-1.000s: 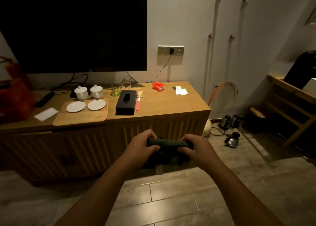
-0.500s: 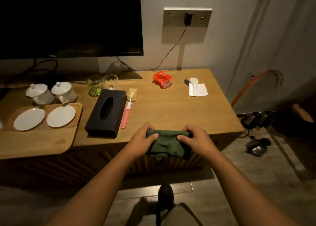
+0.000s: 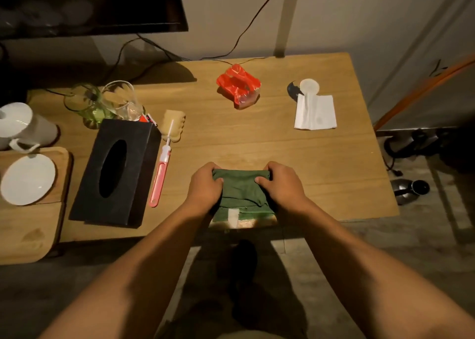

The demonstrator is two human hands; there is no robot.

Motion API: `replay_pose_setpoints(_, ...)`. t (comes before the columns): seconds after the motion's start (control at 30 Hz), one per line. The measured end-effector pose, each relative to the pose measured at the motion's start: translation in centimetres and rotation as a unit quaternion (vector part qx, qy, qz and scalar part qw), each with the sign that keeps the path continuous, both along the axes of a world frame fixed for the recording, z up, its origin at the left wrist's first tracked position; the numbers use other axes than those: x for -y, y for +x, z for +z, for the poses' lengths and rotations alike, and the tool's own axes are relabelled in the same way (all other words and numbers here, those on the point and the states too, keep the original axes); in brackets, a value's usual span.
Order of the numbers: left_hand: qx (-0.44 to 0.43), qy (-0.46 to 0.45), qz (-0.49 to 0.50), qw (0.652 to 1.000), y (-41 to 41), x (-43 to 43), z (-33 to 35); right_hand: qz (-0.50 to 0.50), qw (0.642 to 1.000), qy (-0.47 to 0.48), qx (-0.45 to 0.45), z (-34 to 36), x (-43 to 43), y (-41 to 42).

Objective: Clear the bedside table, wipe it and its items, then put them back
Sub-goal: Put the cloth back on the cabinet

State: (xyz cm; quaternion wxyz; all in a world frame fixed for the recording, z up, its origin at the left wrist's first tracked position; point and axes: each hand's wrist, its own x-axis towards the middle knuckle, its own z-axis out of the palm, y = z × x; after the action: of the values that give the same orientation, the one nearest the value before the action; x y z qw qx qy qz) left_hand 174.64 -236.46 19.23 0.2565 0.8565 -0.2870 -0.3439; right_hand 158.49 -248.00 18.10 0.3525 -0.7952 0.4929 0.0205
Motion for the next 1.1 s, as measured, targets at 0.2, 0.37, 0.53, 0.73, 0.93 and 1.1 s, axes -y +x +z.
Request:
replay_pose_setpoints(0.2,0.071,0.066,0.000,0.995,0.4,1.2,-0.5,-0.038,0.999,-0.019,-0.033,-1.2,0.5,1.1)
replay_pose_setpoints(0.37,0.096,0.047,-0.023,0.994,1.0,-0.6,-0.2,-0.066,0.998,0.015,-0.005,-0.4,0.1,0.5)
replay_pose_setpoints(0.53,0.083,-0.008,-0.166,0.983,0.8,-0.9,2.5,-0.148,0.987,0.053,0.024,3.2,-2.8,-4.0)
replay_pose_setpoints(0.73,0.047,-0.060,-0.442,0.894,-6.1,-2.1,7.1,-0.347,0.936,0.002,0.052,8.2,-14.3,-13.1)
replay_pose_setpoints(0.93,0.060,-0.101,-0.682,0.722,-19.4,-9.6,11.4,-0.566,0.816,-0.036,0.110,11.2,-33.6,-22.5)
replay_pose_setpoints(1.1,0.058,-0.133,-0.820,0.554,-33.2,-23.4,13.4,-0.714,0.685,-0.097,0.110,14.4,-52.7,-29.3)
